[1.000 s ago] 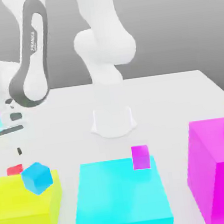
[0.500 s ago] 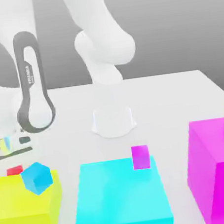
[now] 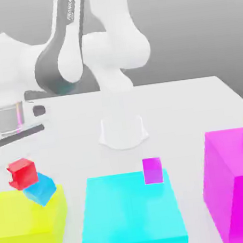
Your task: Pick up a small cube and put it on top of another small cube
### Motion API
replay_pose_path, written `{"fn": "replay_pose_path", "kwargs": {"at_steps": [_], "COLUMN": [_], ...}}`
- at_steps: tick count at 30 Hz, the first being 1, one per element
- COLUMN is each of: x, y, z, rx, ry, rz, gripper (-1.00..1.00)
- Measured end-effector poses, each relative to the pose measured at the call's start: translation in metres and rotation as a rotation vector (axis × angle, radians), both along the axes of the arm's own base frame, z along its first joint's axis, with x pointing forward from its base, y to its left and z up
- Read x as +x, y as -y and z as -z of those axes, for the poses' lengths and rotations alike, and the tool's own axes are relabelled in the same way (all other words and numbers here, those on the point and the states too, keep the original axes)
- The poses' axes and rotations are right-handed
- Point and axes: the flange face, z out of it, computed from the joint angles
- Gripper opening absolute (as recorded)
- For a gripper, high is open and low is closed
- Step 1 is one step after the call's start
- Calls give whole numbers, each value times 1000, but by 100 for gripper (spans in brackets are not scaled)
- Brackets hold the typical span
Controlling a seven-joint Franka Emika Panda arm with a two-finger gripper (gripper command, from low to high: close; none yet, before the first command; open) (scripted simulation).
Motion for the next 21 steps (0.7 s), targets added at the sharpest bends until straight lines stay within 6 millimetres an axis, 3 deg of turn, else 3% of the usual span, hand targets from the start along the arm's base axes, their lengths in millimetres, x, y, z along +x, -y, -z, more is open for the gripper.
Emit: {"fn": "replay_pose_path", "kwargs": {"at_steps": [5,10,12,18,19,21], "x": [-4,-42,-57,-62,-62,-62], "y": [-119,-220,-232,-234,-235,-235], "z": [-15,-19,-5,51,57,57], "rx": [-10,-46,-69,-79,-78,-78], "ry": [-37,-87,-127,-142,-141,-141], "rz": [-321,-633,-672,-683,-684,-684], "gripper": [-100,-100,-100,-100,100,100]}}
